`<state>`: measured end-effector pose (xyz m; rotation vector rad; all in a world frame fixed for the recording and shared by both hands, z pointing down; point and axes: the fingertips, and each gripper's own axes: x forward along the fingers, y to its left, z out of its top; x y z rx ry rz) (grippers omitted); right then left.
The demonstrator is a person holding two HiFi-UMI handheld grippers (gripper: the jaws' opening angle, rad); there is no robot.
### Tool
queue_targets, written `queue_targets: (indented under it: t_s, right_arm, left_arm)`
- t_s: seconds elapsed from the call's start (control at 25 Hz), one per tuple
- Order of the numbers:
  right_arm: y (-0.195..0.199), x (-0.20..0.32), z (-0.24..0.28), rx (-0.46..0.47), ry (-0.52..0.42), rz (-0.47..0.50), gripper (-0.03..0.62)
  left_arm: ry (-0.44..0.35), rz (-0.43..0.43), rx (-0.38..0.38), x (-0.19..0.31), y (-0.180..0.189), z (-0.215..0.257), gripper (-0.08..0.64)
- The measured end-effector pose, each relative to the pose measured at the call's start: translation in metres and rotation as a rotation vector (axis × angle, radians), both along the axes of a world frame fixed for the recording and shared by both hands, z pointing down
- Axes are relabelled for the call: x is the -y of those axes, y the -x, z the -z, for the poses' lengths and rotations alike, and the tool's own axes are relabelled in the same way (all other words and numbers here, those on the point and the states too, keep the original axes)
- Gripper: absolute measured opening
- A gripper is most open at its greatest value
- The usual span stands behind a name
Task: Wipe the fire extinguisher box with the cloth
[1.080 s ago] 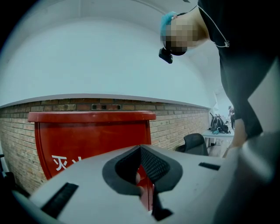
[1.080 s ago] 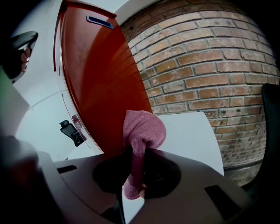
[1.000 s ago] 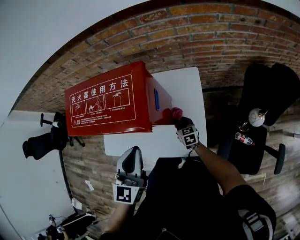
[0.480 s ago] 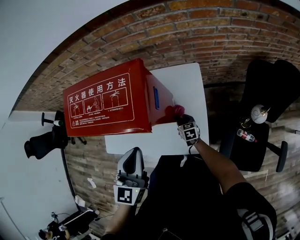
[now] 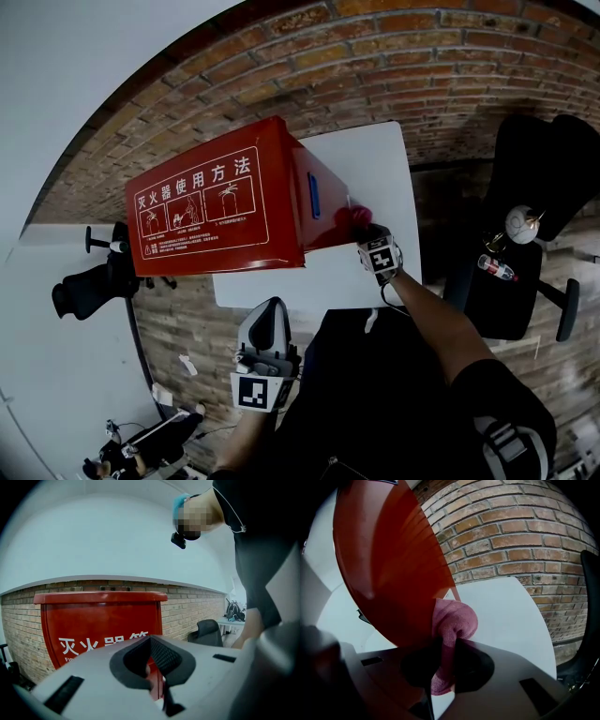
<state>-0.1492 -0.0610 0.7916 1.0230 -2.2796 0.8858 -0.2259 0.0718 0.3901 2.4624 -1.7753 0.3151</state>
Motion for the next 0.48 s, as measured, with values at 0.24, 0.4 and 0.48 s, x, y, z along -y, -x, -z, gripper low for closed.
queue_targets:
  t_s: [0.24, 0.4, 0.48]
  right_arm:
    - [-0.005, 0.006, -0.013, -0.013, 0.039, -0.010, 0.070]
    - [-0.004, 0.020, -0.016, -0.006, 0.056, -0.017, 0.071]
    - [-0.004, 0.027, -0.016, -0.010, 0.056, -0.018, 0.071]
  left_arm:
    - [0.002, 0.008, -0.003, -0.001, 0.001, -0.001, 0.049]
    - [0.011, 0.014, -0.003, -0.004, 0.002, -0.004, 0.048]
    - [0.015, 0.017, -0.002, -0.005, 0.002, -0.005, 0.048]
